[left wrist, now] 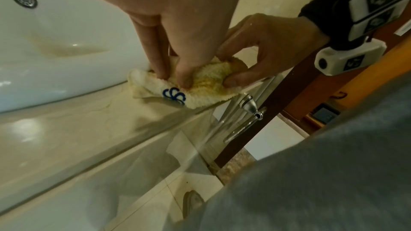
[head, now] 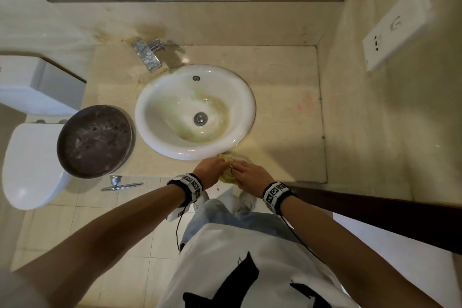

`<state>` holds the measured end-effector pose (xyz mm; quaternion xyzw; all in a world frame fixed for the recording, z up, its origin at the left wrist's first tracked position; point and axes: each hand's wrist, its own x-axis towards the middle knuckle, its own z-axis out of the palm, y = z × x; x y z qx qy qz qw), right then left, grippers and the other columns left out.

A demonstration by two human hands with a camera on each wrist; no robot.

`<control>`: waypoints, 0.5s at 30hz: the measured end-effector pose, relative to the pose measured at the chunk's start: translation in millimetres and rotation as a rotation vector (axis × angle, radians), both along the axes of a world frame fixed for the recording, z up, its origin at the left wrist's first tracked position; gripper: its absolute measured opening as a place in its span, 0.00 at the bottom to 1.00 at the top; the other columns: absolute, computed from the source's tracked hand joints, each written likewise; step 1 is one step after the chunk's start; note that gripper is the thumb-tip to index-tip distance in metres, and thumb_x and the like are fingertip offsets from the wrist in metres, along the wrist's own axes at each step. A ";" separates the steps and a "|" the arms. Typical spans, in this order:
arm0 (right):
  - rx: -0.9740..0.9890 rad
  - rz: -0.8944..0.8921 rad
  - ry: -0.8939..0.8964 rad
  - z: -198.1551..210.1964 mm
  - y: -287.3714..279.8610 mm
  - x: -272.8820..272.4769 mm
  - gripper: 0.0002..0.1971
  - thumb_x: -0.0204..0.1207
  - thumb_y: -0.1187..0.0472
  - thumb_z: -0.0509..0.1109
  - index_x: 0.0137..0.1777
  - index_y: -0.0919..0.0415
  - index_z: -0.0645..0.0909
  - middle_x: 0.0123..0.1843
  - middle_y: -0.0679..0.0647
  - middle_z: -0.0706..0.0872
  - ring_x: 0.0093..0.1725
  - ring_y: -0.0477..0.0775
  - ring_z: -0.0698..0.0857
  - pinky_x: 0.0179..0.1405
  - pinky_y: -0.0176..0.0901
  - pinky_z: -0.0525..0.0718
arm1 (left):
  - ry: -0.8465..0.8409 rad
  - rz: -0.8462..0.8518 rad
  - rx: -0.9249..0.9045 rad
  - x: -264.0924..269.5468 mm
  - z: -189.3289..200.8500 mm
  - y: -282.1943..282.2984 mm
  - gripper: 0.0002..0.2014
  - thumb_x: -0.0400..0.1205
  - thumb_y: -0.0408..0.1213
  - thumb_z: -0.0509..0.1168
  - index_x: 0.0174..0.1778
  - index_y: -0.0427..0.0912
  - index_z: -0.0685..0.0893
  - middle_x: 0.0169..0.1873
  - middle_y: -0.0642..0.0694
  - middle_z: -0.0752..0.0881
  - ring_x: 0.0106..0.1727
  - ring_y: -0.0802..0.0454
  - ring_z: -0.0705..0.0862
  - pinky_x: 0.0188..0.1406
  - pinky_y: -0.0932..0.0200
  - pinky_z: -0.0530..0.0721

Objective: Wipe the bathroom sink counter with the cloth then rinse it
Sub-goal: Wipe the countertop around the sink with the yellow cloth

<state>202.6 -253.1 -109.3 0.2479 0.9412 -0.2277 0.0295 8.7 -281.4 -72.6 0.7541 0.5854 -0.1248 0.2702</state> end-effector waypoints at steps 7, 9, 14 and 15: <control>0.033 -0.086 -0.057 0.4 16.1 24.9 0.19 0.69 0.59 0.80 0.60 0.62 0.86 0.74 0.56 0.82 0.66 0.59 0.85 0.42 0.48 0.91 | -0.021 -0.039 0.049 28.8 7.6 36.2 0.15 0.84 0.33 0.62 0.66 0.45 0.84 0.54 0.41 0.87 0.54 0.41 0.87 0.51 0.51 0.83; 0.017 -0.121 -0.074 1.2 24.5 35.8 0.20 0.73 0.57 0.78 0.64 0.62 0.85 0.78 0.56 0.80 0.69 0.61 0.84 0.48 0.51 0.90 | -0.010 -0.052 0.062 38.0 4.2 45.6 0.14 0.86 0.35 0.61 0.66 0.45 0.83 0.54 0.40 0.86 0.53 0.41 0.87 0.50 0.50 0.84; -0.042 -0.237 -0.136 2.7 42.6 56.9 0.29 0.77 0.57 0.76 0.78 0.60 0.75 0.84 0.56 0.72 0.77 0.64 0.77 0.66 0.58 0.83 | -0.034 -0.070 0.127 63.5 2.2 71.1 0.12 0.87 0.38 0.57 0.61 0.47 0.85 0.54 0.42 0.88 0.54 0.41 0.86 0.49 0.53 0.80; -0.043 -0.252 -0.152 2.9 45.0 59.8 0.32 0.76 0.57 0.77 0.79 0.59 0.74 0.85 0.57 0.70 0.78 0.64 0.75 0.70 0.58 0.81 | -0.039 -0.064 0.139 67.5 1.9 75.4 0.13 0.88 0.38 0.57 0.61 0.47 0.85 0.55 0.42 0.88 0.56 0.41 0.86 0.50 0.53 0.80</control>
